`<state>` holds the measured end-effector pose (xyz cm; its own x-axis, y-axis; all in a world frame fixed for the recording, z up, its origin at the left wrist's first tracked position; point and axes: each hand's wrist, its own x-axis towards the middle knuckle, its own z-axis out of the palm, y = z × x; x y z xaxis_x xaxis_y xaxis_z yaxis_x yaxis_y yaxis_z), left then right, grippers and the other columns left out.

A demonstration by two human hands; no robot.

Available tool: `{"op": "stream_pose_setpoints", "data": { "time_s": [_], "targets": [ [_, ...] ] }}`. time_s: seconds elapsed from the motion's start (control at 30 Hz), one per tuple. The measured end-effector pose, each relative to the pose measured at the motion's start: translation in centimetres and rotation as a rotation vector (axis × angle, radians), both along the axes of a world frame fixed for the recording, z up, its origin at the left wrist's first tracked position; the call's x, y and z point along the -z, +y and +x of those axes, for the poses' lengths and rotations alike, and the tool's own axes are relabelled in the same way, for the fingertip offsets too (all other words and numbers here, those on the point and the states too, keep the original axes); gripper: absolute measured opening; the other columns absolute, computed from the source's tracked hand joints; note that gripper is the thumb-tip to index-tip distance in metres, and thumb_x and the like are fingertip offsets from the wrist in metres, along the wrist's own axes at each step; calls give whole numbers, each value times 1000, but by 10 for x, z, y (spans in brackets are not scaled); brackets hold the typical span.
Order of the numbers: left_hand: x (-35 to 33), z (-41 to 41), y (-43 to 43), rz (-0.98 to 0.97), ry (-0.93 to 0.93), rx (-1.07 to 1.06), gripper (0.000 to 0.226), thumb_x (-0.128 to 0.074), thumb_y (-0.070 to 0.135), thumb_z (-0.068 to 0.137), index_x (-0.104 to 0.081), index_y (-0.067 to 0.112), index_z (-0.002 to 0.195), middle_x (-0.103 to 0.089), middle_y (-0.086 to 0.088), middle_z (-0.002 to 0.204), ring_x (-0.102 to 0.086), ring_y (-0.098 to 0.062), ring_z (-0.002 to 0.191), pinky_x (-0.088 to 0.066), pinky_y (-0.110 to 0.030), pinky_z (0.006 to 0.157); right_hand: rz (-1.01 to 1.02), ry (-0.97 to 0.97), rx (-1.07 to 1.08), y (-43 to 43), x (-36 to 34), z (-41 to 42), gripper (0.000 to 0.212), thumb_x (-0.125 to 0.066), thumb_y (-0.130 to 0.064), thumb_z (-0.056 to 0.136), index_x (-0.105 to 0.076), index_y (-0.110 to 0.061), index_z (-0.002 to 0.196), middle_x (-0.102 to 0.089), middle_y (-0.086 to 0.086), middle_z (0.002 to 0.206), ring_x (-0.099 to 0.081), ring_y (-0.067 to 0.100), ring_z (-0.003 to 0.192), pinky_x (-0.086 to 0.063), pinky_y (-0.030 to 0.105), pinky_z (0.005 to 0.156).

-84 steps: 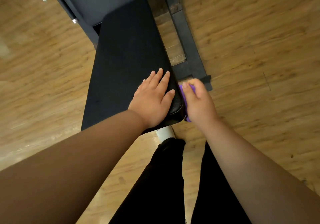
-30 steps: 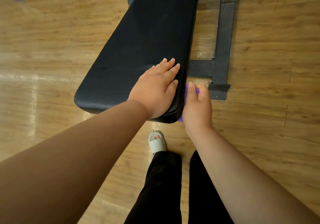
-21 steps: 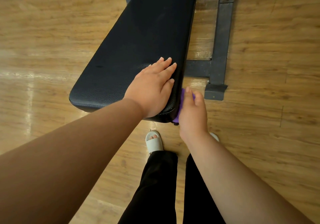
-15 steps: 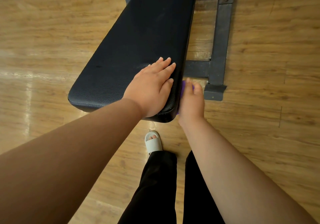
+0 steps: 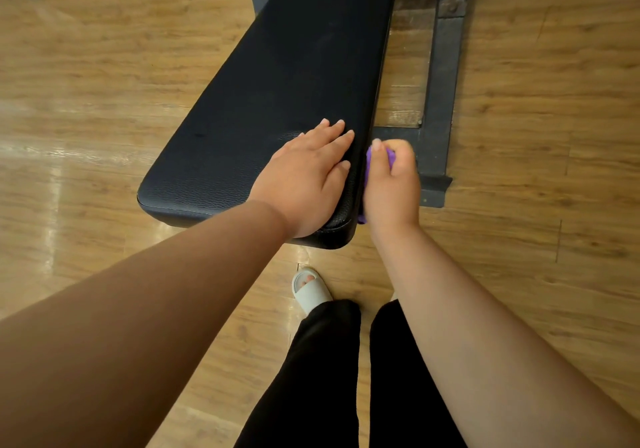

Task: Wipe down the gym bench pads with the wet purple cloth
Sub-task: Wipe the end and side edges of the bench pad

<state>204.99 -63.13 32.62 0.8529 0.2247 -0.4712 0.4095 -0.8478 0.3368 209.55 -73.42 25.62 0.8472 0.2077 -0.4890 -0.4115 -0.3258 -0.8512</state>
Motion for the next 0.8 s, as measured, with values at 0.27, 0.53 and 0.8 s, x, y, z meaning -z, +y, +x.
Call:
{"op": "stream_pose_setpoints", "data": {
  "time_s": [0.27,0.53,0.8],
  "targets": [
    [1,0,1,10,4,17,48,-28,30,105,-24,24,153,-17,8,161,-5,-7,148,0,-18,112,-19,-134,-18,-4,-8,-4,5,-49,-19,99,-48,-22,101,-52,-19,87,-50,-17,77,-37,0,64],
    [1,2,2,10,25,30,51,-26,34,105,-18,24,154,-10,5,162,-1,-11,149,-2,-25,117,19,-138,-87,-15,-18,-19,7,-48,-24,100,-49,-21,107,-53,-17,91,-51,-15,80,-40,3,65],
    [-9,21,12,32,240,132,56,-26,41,104,-7,26,155,-5,7,163,-2,-14,149,-7,-32,118,-24,-83,-72,8,-6,22,1,-48,-26,100,-49,-25,100,-52,-17,83,-51,-5,75,-38,1,59]
  ]
}}
